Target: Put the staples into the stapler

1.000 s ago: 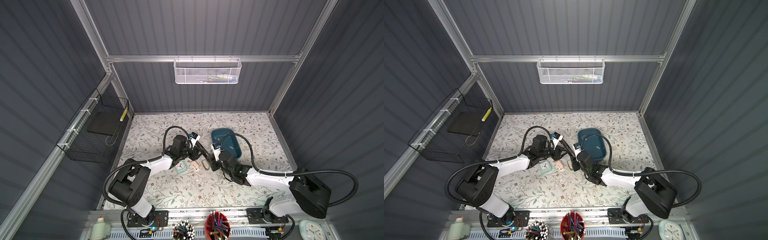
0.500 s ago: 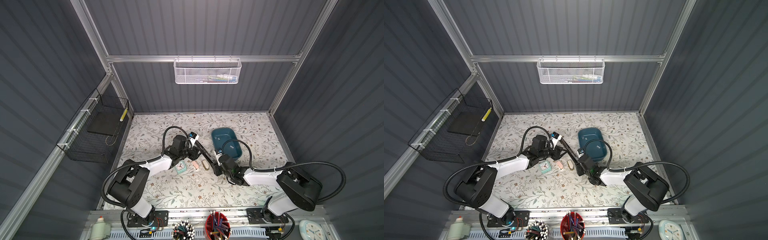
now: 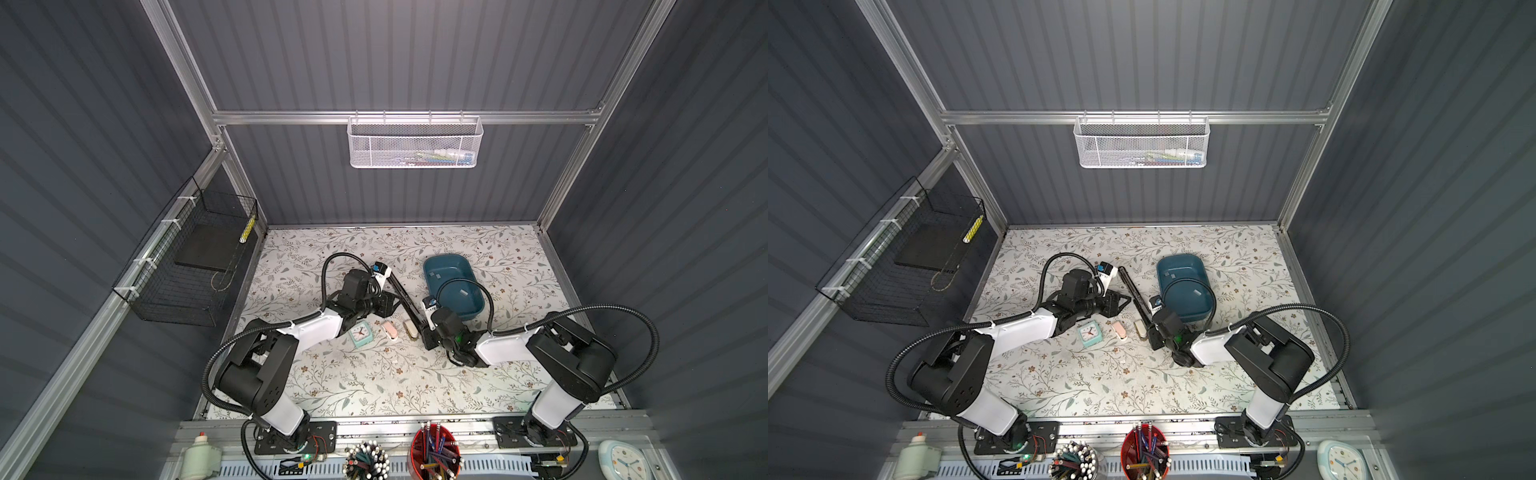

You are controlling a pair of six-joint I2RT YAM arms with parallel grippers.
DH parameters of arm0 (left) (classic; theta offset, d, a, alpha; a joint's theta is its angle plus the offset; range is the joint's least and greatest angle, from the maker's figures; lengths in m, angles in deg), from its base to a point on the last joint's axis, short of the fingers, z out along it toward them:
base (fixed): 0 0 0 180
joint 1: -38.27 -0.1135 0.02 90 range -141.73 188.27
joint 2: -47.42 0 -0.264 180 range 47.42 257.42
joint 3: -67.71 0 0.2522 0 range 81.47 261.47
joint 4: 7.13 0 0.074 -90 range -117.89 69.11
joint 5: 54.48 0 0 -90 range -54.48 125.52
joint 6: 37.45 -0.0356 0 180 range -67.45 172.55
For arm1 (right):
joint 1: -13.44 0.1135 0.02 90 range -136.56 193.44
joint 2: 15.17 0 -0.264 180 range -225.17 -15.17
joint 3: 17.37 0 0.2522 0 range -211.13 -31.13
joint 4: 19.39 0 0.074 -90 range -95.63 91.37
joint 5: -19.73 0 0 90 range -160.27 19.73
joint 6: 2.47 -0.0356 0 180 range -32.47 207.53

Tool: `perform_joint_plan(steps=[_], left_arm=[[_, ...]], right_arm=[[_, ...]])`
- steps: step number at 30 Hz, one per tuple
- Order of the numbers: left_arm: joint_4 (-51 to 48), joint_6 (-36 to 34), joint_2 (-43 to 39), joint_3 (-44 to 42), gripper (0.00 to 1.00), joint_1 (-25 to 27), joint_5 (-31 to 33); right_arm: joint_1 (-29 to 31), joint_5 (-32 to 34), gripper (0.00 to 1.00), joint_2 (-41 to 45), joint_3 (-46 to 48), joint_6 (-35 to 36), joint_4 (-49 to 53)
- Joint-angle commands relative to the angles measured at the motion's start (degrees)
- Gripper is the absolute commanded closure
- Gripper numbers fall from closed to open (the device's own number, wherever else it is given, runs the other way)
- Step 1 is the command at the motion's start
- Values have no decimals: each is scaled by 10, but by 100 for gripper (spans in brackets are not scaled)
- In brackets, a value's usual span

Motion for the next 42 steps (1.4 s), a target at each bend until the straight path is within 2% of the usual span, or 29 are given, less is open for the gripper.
perform_joint_plan(steps=[1,3,11,16,20,26,30,33,36,39,42], left_arm=[[-24,43,17,23,46,-19,33],[-30,63,24,27,41,-25,46],[-56,82,55,63,40,-26,57],[-51,97,95,91,39,-27,23],[-41,135,132,112,37,-27,10],[-32,191,187,152,35,-27,-10],[-27,210,215,173,35,-27,-11],[-27,214,246,198,35,-28,-42],[-13,219,281,217,36,-29,-40],[13,237,319,243,37,-40,-72],[36,239,343,264,39,-46,-75]], right_arm=[[-1,-13,68,-12,-7,2,-4],[-1,-14,70,-10,-6,1,-8],[-1,-24,75,-8,-2,-8,-19],[-1,-20,76,-4,-3,-8,-18],[-3,-20,79,-1,-1,-17,-20],[-23,-72,83,-6,6,-51,-42],[-23,-68,84,0,10,-50,-37],[-23,-64,84,6,9,-45,-29],[-23,-61,84,9,7,-40,-22],[-21,-61,85,11,6,-35,-18],[-18,-54,85,12,7,-31,-14]])
